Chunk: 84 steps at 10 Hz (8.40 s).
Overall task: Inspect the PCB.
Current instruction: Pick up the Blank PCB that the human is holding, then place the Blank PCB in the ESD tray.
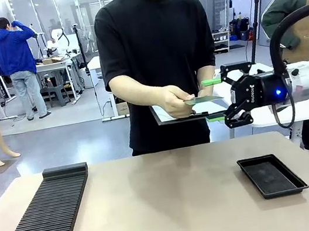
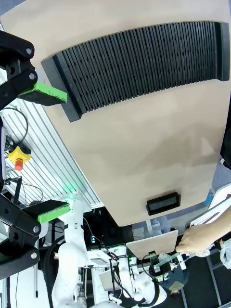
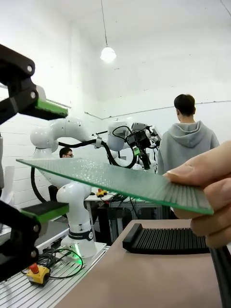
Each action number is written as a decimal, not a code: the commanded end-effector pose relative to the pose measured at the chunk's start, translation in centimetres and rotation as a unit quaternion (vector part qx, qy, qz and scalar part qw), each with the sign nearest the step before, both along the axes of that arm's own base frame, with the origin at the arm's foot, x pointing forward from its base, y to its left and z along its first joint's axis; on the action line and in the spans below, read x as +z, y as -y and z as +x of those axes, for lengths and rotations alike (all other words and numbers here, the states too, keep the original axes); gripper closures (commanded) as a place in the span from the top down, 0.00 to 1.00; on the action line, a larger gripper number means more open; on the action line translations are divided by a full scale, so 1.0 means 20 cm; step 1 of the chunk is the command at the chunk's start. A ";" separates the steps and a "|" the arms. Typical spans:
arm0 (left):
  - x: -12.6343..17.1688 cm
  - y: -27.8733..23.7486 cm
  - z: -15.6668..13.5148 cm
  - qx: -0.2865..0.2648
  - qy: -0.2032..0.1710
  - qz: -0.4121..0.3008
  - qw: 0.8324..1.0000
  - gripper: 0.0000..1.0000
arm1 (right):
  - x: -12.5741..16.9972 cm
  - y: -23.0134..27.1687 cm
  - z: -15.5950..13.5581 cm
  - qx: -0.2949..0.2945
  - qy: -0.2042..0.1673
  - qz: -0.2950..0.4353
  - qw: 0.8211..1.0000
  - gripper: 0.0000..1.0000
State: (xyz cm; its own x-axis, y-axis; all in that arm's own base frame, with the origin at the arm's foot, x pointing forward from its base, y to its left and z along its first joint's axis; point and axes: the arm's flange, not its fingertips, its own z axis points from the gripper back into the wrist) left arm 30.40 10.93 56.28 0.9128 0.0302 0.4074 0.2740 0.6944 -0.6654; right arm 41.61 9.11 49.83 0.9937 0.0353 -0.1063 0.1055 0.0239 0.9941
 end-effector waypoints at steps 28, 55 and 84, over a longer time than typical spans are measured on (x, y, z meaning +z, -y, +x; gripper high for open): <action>0.02 -0.01 0.00 -0.002 -0.005 0.007 1.000 1.00 | -0.03 -0.01 0.01 0.001 -0.007 0.003 1.000 0.00; 0.02 -0.01 0.00 -0.002 -0.005 0.007 1.000 1.00 | -0.09 0.43 -0.04 -0.010 0.041 -0.347 0.937 0.03; 0.02 -0.01 0.00 -0.002 -0.005 0.007 1.000 1.00 | -0.78 0.53 0.31 -0.036 -0.001 -0.586 0.810 1.00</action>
